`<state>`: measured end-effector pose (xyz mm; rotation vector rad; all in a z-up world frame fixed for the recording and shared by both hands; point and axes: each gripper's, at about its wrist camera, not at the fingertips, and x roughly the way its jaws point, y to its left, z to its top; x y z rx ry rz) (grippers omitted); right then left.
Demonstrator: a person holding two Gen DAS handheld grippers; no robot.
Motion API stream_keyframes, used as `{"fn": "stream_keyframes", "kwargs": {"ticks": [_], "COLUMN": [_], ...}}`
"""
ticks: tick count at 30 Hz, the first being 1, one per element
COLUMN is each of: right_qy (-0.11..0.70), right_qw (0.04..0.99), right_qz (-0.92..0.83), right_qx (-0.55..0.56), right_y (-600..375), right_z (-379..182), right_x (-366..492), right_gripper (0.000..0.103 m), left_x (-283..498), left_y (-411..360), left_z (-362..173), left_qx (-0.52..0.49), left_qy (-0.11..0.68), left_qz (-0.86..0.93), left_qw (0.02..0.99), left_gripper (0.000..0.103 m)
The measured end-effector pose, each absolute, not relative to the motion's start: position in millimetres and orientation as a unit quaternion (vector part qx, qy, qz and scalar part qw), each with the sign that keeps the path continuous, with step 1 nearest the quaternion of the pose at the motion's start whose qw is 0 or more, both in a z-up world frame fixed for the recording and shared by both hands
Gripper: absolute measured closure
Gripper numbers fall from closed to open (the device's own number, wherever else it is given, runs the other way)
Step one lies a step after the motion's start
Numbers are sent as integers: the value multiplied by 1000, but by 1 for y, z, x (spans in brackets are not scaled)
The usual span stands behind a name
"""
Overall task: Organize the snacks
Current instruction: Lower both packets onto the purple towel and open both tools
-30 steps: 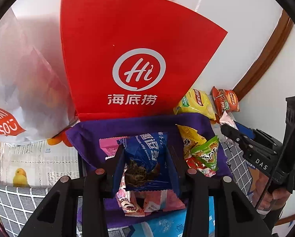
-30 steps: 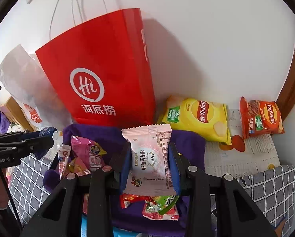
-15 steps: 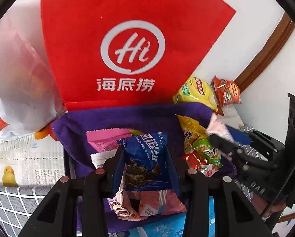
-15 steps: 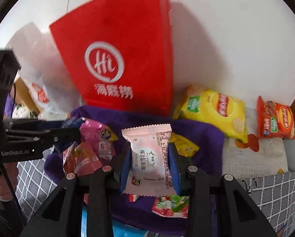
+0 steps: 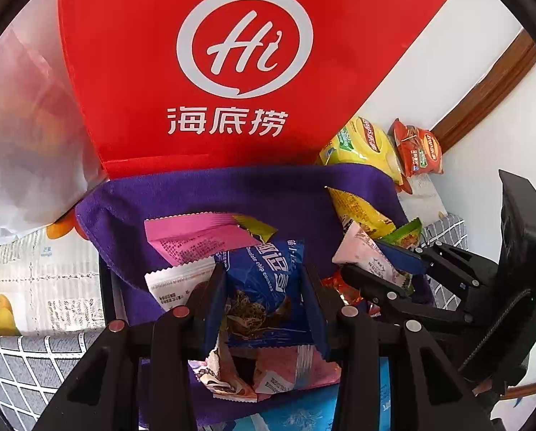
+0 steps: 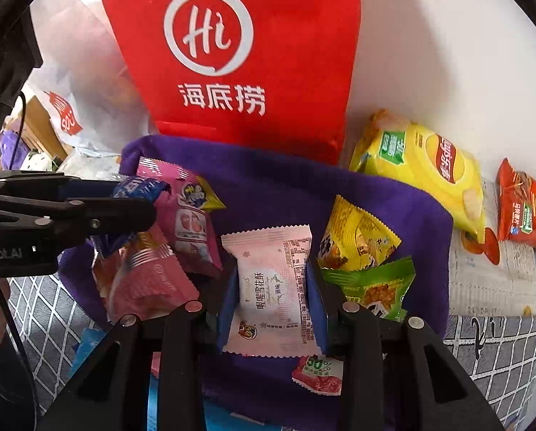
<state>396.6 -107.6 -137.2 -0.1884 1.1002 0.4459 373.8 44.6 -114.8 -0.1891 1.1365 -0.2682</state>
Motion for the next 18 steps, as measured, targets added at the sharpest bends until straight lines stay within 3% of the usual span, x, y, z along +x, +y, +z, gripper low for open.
{"fn": "stream_keyframes", "kwargs": {"ticks": [9, 12, 18], "right_qy": [523, 518, 516], "right_qw": [825, 829, 828], "right_qz": [199, 194, 196], "right_qx": [-79, -79, -94], "right_y": [-115, -116, -112], "right_z": [-138, -137, -134], "right_x": [403, 404, 401], "right_gripper": [62, 52, 52], "left_x": [377, 376, 376], "left_y": [37, 31, 35], "left_z": [-121, -122, -121], "left_qx": [-75, -63, -65], "left_qy": [542, 541, 541], "left_qz": [-128, -132, -130], "left_qw": [827, 828, 828], "left_gripper": [62, 62, 62]}}
